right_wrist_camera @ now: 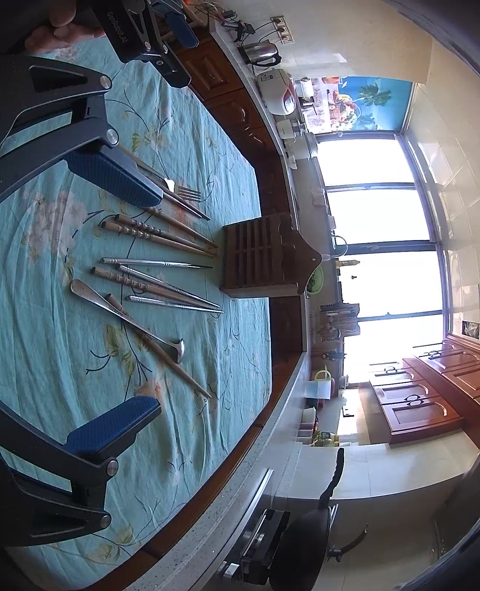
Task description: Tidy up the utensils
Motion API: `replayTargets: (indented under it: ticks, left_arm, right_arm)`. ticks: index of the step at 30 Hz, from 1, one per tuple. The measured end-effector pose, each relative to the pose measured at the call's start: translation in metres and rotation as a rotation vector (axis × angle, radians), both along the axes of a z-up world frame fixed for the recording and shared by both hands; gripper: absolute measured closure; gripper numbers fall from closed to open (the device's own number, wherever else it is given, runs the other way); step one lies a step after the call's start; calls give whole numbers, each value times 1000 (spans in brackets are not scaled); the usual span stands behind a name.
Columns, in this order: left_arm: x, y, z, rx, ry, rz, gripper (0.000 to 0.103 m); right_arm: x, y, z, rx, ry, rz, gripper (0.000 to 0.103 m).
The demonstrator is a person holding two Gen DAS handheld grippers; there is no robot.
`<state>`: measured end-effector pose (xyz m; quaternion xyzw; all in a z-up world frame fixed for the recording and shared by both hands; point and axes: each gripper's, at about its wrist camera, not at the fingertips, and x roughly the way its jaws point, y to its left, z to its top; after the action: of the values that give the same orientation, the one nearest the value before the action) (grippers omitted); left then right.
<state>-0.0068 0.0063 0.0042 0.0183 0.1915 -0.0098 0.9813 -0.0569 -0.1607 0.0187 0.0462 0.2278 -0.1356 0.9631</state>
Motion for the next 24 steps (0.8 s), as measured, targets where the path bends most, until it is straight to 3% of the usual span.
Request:
replayTargets:
  ticks: [24]
  left_arm:
    - [0, 2, 0, -11, 6, -3, 3]
  right_arm:
    - [1, 2, 0, 3, 3, 1, 0]
